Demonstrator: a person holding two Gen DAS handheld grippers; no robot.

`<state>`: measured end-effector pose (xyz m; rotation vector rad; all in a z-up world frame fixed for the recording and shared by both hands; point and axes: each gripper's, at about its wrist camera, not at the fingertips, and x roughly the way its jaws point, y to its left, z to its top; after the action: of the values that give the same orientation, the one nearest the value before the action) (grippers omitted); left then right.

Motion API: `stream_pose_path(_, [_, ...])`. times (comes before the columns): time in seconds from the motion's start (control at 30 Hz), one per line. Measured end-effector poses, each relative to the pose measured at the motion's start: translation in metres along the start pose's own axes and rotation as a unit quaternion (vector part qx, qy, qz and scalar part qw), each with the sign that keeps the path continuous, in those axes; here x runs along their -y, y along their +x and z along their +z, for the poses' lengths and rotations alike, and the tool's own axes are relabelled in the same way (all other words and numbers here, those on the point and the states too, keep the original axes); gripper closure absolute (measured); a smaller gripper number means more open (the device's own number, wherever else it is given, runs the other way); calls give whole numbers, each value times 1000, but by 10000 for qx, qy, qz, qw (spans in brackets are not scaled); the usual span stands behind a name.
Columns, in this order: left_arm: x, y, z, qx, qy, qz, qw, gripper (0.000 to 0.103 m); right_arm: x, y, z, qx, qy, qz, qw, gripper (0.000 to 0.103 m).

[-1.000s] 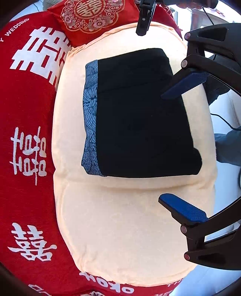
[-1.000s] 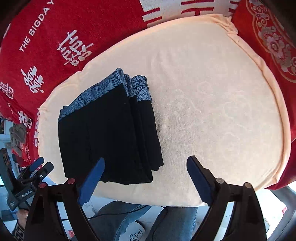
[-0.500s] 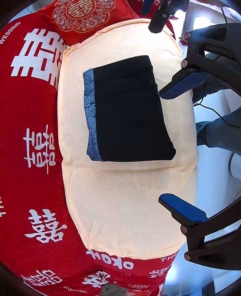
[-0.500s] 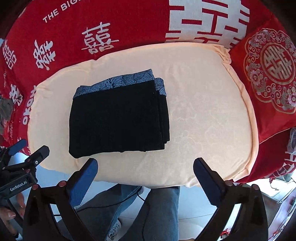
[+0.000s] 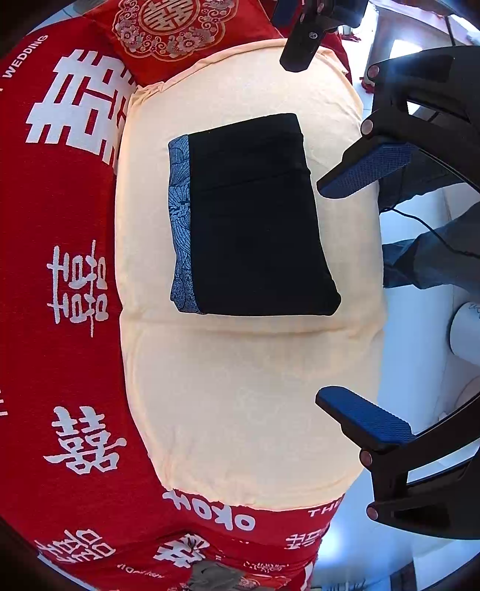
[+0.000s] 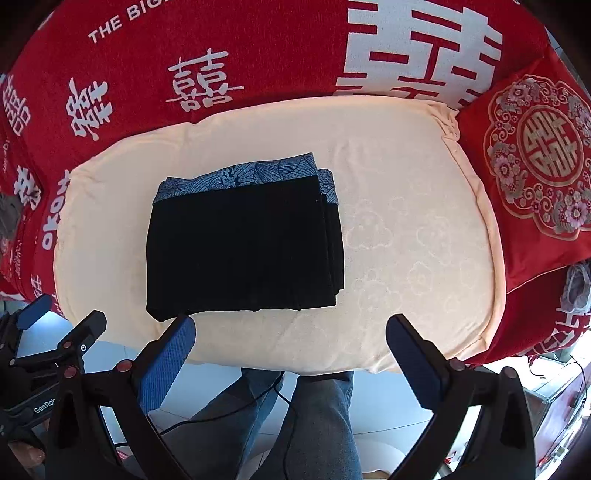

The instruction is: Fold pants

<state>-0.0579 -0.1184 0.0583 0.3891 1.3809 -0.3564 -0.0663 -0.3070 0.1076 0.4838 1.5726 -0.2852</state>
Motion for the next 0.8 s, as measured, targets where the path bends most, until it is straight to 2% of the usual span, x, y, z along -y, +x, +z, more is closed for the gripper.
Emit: stream_pose_path(0.8, [2,6,4,-122,44,-88,9999,1,2,6,5,-132,41,-94,9999,0])
